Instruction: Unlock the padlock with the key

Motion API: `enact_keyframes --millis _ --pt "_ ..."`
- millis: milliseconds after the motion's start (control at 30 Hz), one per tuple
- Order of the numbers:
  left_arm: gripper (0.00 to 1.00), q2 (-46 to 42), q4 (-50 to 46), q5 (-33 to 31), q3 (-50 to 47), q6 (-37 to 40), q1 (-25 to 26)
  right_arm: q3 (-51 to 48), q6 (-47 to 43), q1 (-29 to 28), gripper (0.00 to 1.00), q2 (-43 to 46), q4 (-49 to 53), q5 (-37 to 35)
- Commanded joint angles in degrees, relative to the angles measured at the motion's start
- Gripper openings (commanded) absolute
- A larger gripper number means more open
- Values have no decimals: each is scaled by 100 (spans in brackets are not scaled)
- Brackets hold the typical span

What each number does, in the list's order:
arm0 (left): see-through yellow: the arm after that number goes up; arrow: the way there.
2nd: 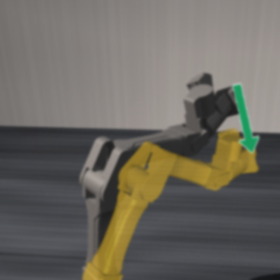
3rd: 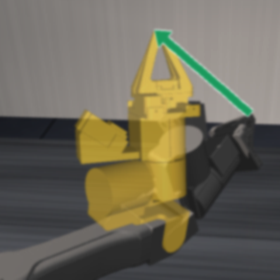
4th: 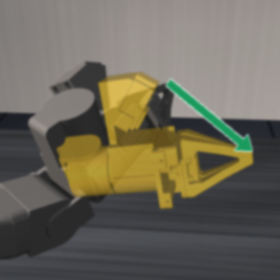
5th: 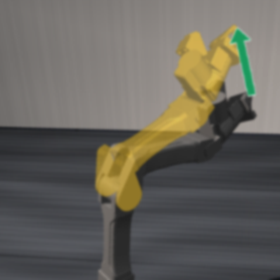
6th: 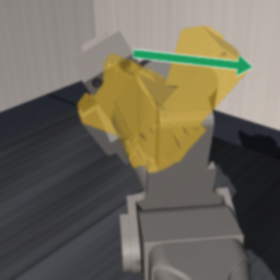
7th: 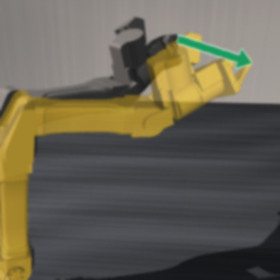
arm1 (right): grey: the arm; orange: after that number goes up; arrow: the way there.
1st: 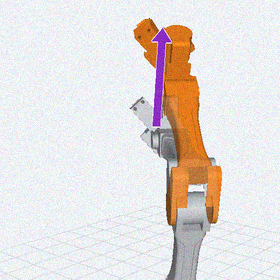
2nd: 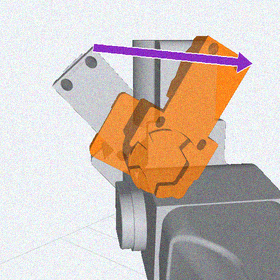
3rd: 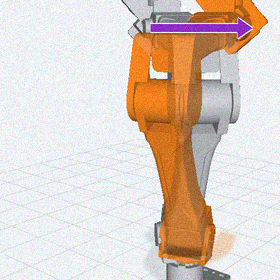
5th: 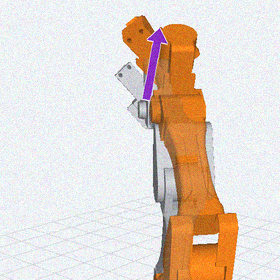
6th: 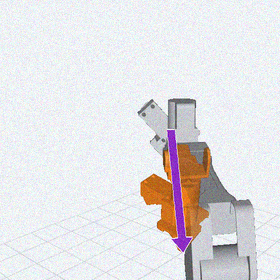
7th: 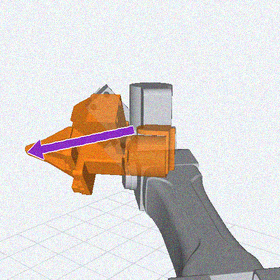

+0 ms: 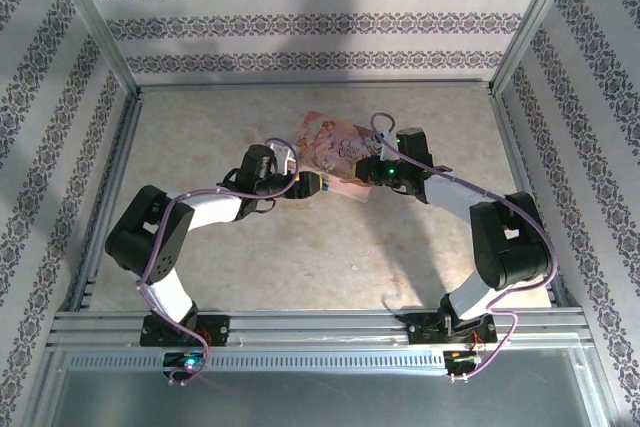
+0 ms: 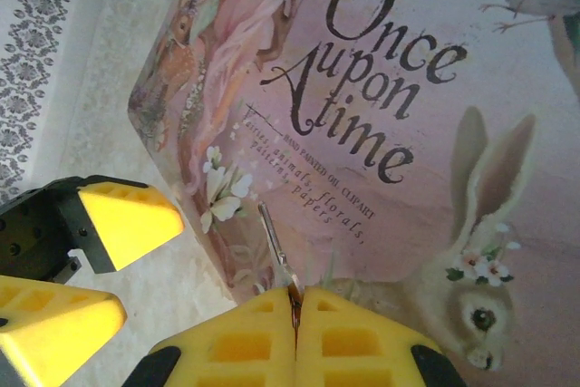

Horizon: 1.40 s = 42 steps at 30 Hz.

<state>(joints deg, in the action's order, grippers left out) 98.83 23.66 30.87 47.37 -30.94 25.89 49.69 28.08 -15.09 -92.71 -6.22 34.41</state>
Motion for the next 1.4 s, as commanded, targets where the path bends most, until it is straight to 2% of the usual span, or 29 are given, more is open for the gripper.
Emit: enact_keyframes --millis 0,133,500,1100,1367 --pt "75 234 597 50 152 -193 6 -73 -22 55 0 -132 -152 70" --pt "75 546 905 125 300 -377 -52 -41 -4 40 0 -260 -170 65" --pt "75 791 864 107 571 -163 -319 109 56 -123 0 -631 -265 32" --pt "75 366 108 72 184 530 -308 337 251 -365 0 -903 -463 -6" --pt "68 843 282 233 475 493 -283 330 273 -372 0 -925 -486 -14"
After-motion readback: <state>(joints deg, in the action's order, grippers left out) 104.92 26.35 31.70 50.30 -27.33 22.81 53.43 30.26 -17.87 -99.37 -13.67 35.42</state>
